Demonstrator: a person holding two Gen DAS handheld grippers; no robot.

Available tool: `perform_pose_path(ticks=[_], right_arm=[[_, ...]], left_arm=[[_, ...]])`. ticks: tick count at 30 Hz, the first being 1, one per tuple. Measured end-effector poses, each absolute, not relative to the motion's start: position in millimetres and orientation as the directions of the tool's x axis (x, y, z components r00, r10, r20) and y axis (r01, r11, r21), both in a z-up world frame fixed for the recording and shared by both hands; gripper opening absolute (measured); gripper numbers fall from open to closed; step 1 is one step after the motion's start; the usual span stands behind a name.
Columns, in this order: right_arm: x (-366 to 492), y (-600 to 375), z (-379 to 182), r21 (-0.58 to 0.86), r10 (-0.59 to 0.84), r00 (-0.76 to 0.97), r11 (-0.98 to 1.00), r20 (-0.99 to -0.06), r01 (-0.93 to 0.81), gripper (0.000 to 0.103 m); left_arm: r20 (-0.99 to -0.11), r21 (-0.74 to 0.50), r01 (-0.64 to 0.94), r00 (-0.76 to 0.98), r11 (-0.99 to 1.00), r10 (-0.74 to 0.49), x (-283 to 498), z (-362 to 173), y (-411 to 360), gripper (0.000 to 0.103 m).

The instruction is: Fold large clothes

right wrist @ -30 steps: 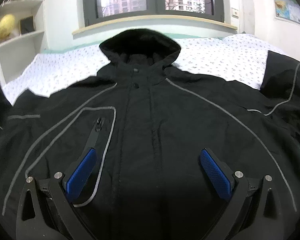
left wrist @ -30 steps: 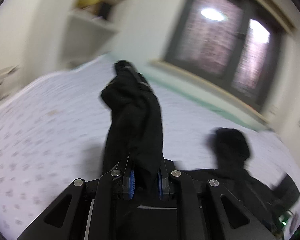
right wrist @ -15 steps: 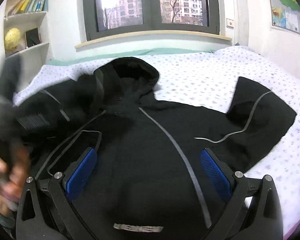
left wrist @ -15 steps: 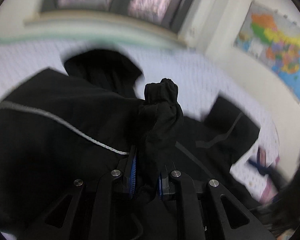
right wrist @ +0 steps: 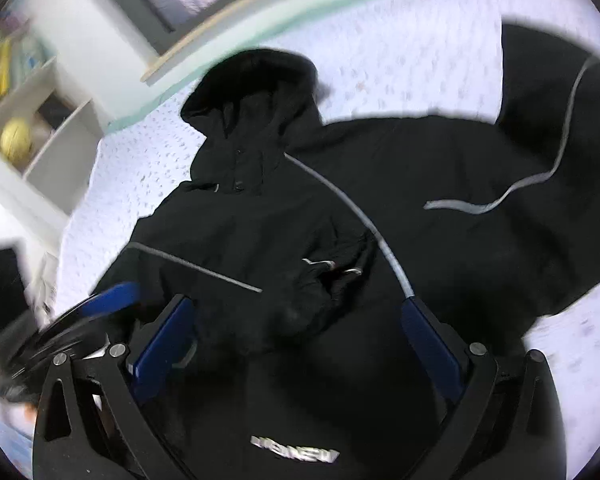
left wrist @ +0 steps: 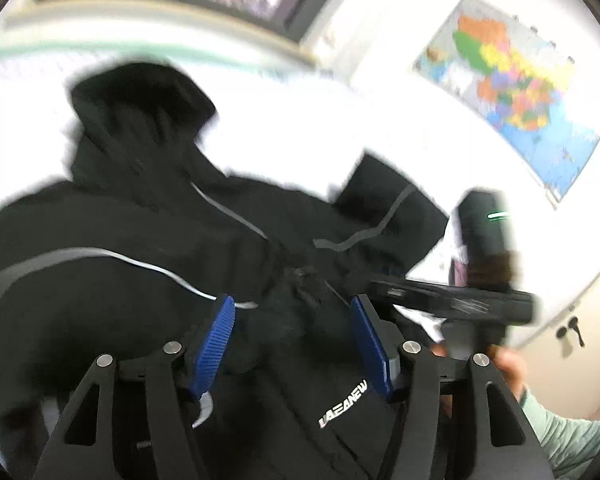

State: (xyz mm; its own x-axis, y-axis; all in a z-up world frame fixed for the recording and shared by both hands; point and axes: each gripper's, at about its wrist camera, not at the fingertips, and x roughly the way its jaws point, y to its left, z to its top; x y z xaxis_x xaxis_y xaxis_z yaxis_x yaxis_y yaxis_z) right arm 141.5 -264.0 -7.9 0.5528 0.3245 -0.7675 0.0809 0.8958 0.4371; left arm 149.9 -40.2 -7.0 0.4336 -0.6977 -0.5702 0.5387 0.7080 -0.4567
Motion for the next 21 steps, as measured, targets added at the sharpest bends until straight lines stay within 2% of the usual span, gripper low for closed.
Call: perform_pose_path(ticks=[2, 5, 7, 8, 10, 13, 15, 18, 21], right_arm=[[153.2, -261.8, -22.2, 0.436, 0.295, 0.518, 0.883, -0.803, 0.174, 0.103], [170.9, -251.1, -49.1, 0.515, 0.373, 0.477, 0.831, -0.796, 0.209, 0.102], [188.6, -230.6, -63.6, 0.485, 0.387, 0.408, 0.858, -0.827, 0.168, 0.066], [192.5, -221.8, -59.4, 0.402, 0.316, 0.405, 0.904, -0.858, 0.145, 0.042], [189.0, -214.4, -33.1, 0.314, 0.238, 0.486, 0.946, -0.841, 0.080, 0.038], [173.9, -222.9, 20.5, 0.112, 0.038, 0.631, 0.991, -0.775, 0.078, 0.037], [169.6, -239.6, 41.9, 0.067, -0.006, 0.670, 0.994, -0.742, 0.082, 0.038], [176.0, -257.1, 37.8, 0.016, -0.031, 0.647, 0.998, -0.762, 0.066, 0.038], [191.5, -258.8, -5.1, -0.031, -0.049, 0.579, 0.999, -0.814, 0.040, 0.037]], left_arm=[[-0.551, -0.430, 0.503, 0.511, 0.749, -0.660, 141.4, 10.0, -10.8, 0.065], [-0.561, -0.353, 0.433, 0.611, 0.829, -0.558, 141.8, 19.1, 19.2, 0.071], [-0.597, -0.295, 0.339, 0.664, 0.893, -0.450, 148.3, 16.2, 34.8, 0.071], [-0.602, -0.296, 0.315, 0.672, 0.902, -0.432, 152.9, 12.0, 38.2, 0.071], [-0.612, -0.316, 0.289, 0.666, 0.904, -0.427, 161.8, 4.5, 47.6, 0.071], [-0.655, -0.275, 0.292, 0.641, 0.916, -0.400, 176.7, -4.3, 40.0, 0.071], [-0.689, -0.282, 0.321, 0.588, 0.904, -0.423, 181.2, -15.2, 35.7, 0.071], [-0.743, -0.300, 0.353, 0.496, 0.886, -0.449, 193.5, -46.5, 17.4, 0.071], [-0.819, -0.219, 0.327, 0.450, 0.919, -0.355, 205.9, -93.4, -3.4, 0.071]])
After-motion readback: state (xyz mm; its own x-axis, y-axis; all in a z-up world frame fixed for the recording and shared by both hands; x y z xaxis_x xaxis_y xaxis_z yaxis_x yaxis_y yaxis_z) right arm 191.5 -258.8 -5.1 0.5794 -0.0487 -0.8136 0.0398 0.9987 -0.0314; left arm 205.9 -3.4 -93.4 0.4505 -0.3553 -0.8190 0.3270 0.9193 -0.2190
